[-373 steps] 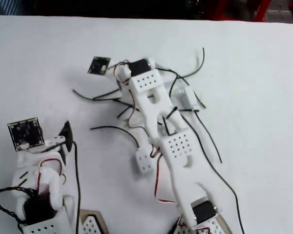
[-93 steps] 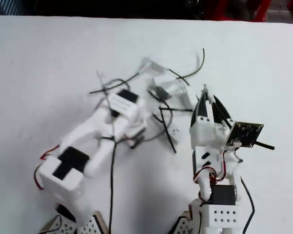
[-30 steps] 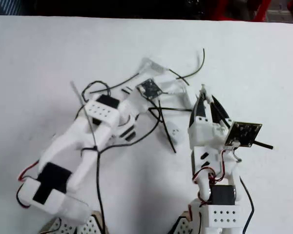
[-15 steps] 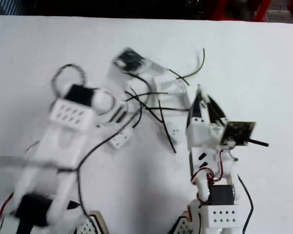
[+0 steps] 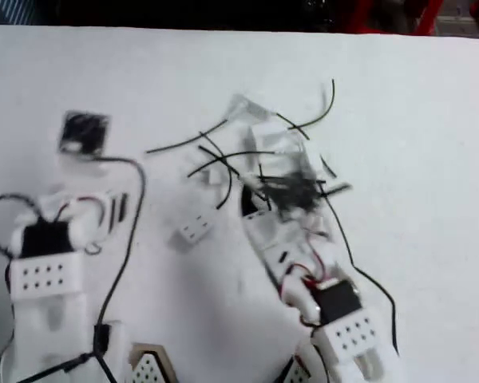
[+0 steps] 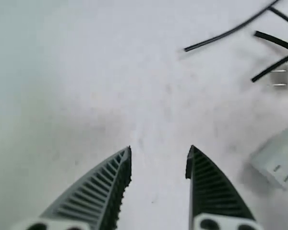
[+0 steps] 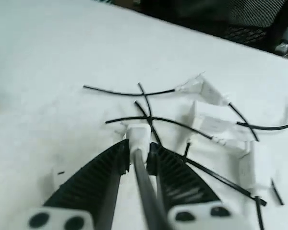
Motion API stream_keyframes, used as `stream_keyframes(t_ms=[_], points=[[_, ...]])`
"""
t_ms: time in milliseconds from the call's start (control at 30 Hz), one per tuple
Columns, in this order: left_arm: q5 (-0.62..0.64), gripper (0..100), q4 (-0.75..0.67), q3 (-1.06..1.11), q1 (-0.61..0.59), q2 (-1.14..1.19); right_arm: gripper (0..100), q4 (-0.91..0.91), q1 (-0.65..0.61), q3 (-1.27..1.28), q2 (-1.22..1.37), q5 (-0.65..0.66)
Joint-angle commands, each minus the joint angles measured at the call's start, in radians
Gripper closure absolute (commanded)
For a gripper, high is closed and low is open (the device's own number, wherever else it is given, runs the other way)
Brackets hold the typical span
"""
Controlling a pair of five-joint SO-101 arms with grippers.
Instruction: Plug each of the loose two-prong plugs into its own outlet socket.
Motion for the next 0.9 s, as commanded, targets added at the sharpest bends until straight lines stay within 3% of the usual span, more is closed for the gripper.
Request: stream_keyframes(t_ms=[0, 300, 867], points=[[0.008, 80, -0.103, 0.112, -0.117, -0.084, 98.1, 0.019, -0.096, -0.095, 0.133, 0.029], [-0.069, 80, -0.31, 0.348, -0.173, -0.113, 98.1, 0.022, -0.254, -0.184, 0.383, 0.029], [-0.075, 80, -0.311, 0.361, -0.174, -0.11, 98.1, -0.058, -0.289, -0.308, 0.725, 0.02]])
